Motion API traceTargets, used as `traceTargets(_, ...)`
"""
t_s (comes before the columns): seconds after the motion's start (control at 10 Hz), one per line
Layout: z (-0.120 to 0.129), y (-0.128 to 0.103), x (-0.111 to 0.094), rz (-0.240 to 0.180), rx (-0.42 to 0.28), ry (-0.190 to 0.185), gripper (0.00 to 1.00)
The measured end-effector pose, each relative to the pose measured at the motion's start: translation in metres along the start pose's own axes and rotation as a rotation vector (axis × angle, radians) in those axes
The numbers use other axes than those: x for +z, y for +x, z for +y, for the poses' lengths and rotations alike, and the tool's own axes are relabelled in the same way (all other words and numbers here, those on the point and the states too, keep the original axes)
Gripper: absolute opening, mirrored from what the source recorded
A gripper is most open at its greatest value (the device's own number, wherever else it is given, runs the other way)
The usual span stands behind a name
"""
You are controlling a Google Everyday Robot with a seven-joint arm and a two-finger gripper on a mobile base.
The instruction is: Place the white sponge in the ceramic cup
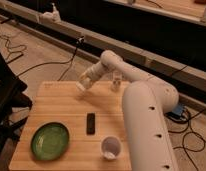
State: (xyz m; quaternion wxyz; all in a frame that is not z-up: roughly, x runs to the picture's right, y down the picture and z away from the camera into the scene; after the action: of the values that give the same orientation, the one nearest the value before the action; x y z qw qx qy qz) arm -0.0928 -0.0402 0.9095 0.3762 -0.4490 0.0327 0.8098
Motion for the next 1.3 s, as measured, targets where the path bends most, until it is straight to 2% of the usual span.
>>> traceTargets(0.3, -0.015, 0.019, -0.026, 0.043, -0.035, -0.018, 0.0)
traceTargets(0.6, -0.026, 0.029, -0.058, 0.036, -0.075, -0.03, 0.0)
traceTargets(0.8, -0.039, 0.039, -0.069, 0.042, -0.092, -0.029, 0.0)
traceTargets(0.9, -0.048, 0.046, -0.07, 0.058, -0.097, -0.025, 0.0)
traceTargets(1.0, -0.06, 0.056, -0.067, 0.092, -0.1, -0.019, 0.0)
traceTargets(1.3, -0.056, 0.057, -0.066, 0.093, -0.104, -0.023, 0.0)
